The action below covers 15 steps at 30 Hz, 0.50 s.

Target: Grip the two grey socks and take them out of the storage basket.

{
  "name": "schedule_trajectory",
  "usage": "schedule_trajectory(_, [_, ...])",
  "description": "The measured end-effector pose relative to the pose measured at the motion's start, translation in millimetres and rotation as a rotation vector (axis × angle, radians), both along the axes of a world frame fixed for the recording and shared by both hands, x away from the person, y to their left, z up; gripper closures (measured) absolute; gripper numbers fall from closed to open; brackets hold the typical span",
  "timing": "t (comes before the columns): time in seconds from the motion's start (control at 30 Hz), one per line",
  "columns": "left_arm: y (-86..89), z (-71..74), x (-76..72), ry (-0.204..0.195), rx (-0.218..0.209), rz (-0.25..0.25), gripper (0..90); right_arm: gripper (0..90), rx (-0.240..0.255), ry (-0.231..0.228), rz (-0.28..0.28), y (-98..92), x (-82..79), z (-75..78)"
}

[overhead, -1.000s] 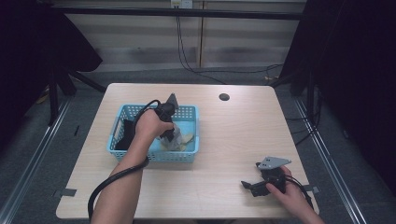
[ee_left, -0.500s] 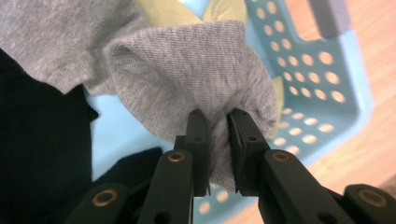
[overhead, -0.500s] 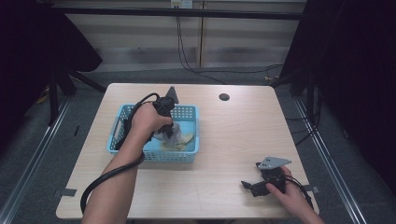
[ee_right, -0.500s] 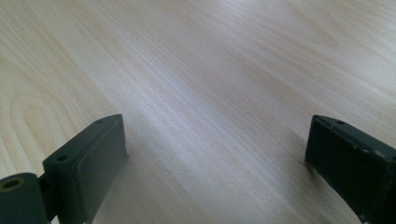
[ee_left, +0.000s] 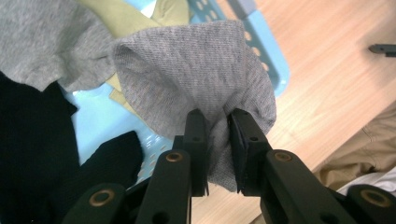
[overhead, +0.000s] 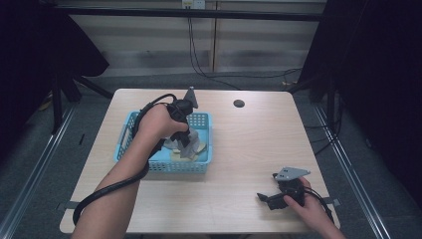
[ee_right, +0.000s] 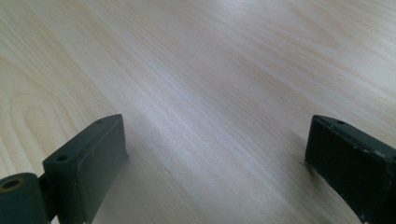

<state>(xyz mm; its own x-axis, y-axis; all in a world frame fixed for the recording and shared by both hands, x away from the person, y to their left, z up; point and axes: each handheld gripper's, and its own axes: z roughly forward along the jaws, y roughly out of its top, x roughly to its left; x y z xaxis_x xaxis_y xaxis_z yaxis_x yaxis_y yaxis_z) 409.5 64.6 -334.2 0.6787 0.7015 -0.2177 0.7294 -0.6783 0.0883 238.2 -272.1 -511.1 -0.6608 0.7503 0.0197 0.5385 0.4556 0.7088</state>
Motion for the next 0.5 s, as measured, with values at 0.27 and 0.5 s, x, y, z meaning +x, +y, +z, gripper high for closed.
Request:
schedule_trajectory(0.27, [-10.1,15.6,-15.7,-0.014,-0.013,-0.076,77.7,4.7,0.001,0.002,-0.001,0.1,-0.1,0.1])
schedule_trajectory(0.5, [-19.5,18.3,-25.7,-0.01,-0.023,-0.126,77.7,4.7,0.0,0.001,0.0,0.0,0.0,0.0])
